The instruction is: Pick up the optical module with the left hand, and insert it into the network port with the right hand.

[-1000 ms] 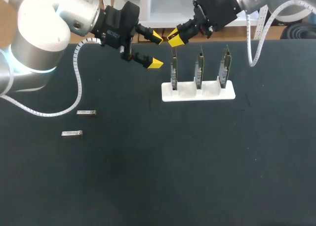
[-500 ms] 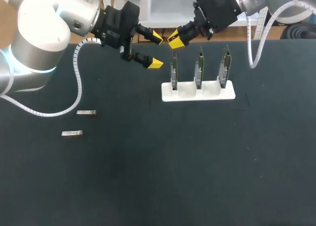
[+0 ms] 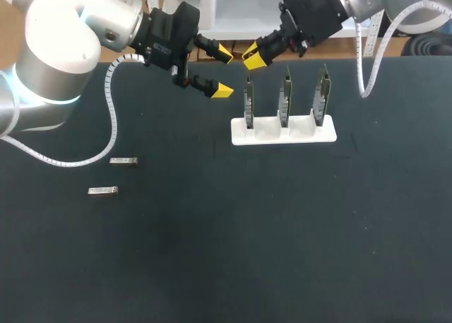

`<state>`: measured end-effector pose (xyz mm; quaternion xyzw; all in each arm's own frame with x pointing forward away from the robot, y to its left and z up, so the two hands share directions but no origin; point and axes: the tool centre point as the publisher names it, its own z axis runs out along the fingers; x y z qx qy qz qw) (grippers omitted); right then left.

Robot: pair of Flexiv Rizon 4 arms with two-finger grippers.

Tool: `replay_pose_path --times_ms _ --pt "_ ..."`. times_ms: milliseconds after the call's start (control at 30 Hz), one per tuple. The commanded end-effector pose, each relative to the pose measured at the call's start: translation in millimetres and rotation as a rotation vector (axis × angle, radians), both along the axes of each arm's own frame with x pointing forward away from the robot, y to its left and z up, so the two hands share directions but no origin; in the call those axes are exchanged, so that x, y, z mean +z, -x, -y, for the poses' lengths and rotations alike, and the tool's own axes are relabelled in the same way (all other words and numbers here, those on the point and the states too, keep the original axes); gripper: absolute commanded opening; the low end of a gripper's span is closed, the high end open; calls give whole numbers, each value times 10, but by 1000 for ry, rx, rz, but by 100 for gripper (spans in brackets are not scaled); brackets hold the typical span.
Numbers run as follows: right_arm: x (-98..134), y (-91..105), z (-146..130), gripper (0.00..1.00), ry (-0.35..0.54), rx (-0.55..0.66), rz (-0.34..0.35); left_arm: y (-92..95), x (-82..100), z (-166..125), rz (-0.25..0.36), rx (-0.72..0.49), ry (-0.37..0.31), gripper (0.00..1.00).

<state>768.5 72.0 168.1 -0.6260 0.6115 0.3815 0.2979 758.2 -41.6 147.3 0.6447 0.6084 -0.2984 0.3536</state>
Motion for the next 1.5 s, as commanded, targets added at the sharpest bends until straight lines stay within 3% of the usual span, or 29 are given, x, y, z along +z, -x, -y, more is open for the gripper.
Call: replay_pose_path --times_ms 33,1500 --pt "-4 11 1 0 -1 -3 4 -8 8 3 -3 -1 -5 100" --pt "-32 -56 -22 0 -3 0 -4 -8 8 3 -3 -1 -5 100"
